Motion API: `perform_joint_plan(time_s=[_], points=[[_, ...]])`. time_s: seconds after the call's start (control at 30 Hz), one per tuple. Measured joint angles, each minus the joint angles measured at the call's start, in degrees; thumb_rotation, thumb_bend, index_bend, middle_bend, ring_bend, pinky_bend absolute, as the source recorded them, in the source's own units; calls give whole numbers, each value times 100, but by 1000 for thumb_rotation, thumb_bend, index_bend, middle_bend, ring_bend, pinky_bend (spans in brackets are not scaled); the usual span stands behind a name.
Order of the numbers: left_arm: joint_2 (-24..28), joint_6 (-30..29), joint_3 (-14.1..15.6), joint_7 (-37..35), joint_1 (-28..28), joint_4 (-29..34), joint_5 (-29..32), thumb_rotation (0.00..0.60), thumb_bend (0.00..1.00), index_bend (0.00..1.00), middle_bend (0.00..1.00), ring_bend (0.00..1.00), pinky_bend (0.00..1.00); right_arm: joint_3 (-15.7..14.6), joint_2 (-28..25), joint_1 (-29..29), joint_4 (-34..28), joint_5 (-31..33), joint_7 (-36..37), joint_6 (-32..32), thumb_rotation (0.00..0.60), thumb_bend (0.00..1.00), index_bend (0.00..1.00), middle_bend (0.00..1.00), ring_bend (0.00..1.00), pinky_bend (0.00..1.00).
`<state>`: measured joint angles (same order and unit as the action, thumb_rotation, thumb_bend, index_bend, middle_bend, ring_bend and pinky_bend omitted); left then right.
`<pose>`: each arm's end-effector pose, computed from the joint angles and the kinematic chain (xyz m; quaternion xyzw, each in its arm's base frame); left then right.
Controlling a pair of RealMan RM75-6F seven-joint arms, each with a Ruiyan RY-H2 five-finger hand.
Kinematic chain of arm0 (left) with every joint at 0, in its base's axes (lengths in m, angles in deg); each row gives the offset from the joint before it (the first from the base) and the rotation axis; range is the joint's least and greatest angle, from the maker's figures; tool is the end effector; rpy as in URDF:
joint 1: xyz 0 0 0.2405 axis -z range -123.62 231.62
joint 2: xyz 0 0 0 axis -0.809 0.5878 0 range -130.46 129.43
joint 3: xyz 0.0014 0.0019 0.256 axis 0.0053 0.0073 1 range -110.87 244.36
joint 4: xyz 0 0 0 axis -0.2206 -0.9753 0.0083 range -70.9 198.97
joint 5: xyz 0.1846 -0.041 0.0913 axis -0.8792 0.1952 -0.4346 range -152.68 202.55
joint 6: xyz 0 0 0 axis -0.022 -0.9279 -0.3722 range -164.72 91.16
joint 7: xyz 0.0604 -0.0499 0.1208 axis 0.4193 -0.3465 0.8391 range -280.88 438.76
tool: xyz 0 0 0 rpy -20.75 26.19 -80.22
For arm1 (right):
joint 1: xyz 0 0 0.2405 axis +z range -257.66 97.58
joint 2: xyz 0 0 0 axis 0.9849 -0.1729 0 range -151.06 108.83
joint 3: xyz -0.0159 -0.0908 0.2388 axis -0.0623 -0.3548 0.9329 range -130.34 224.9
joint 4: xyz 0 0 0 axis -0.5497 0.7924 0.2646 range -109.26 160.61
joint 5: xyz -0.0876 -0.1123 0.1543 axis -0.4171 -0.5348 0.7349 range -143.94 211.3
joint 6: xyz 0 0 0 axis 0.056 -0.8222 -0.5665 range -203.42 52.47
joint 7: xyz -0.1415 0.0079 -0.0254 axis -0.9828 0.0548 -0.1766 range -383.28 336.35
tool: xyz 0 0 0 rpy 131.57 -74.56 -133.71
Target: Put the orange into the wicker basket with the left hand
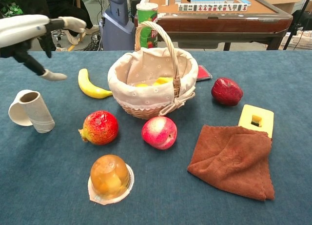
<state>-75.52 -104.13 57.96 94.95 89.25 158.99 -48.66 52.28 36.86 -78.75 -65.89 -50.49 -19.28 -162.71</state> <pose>-0.1688 0.3236 0.0738 -0.7061 -0.3172 -0.4267 0.4676 -0.3288 -0.1690 0.2080 0.5653 -0.3725 0.3778 0.6316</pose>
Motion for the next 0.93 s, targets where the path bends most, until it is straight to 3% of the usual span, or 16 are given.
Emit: perform_joint_plan(time_s=[0.47, 0.67, 0.93], points=[[840, -1750, 756, 46, -1875, 562, 247, 600, 222, 37, 57, 75, 340, 3, 38, 189, 45, -82, 0, 238, 600, 264, 294, 270, 274, 399], [889, -2146, 935, -5, -2206, 680, -274, 600, 222, 42, 57, 80, 337, -27, 44, 256, -40, -148, -58, 320, 600, 264, 294, 271, 274, 400], [835, -2090, 967, 151, -2332, 737, -529, 600, 222, 44, 57, 82, 321, -139, 90, 269, -103, -266, -116, 366, 600, 264, 295, 271, 274, 400]])
